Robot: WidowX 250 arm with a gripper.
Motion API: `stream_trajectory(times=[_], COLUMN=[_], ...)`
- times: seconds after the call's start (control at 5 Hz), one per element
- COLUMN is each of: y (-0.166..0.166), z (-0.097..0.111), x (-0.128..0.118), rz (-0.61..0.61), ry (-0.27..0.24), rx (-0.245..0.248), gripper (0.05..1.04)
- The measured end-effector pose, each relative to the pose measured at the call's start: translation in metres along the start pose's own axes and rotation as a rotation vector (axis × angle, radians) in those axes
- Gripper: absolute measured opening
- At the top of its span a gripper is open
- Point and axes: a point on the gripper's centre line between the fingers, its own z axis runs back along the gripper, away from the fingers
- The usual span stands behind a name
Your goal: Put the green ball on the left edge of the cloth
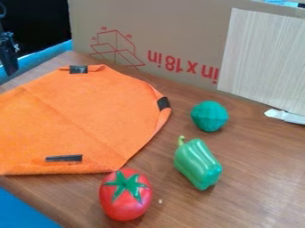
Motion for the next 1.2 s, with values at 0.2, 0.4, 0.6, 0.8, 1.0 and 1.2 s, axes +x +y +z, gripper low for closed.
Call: stream_trajectory(times=[0.2,0.4,0.6,0.8,1.0,1.2], y=[-0.002,-0.028,-0.067,-0.11,-0.142,-0.177], z=[-0.018,-0.018,-0.03,-0.035,-0.023,-0.008], x=[-0.001,0.003,0.012,0.017,0.021,0.024], rz=[0.011,0.01,0.016,0.042,0.075,0.094], ry=[0.043,0.058,0.062,0.086,0.108,0.126], rx=[-0.028,-0.097,-0.107,-0.126,-0.149,-0.196], gripper=[1.001,1.001,1.001,1.001,1.001,1.001])
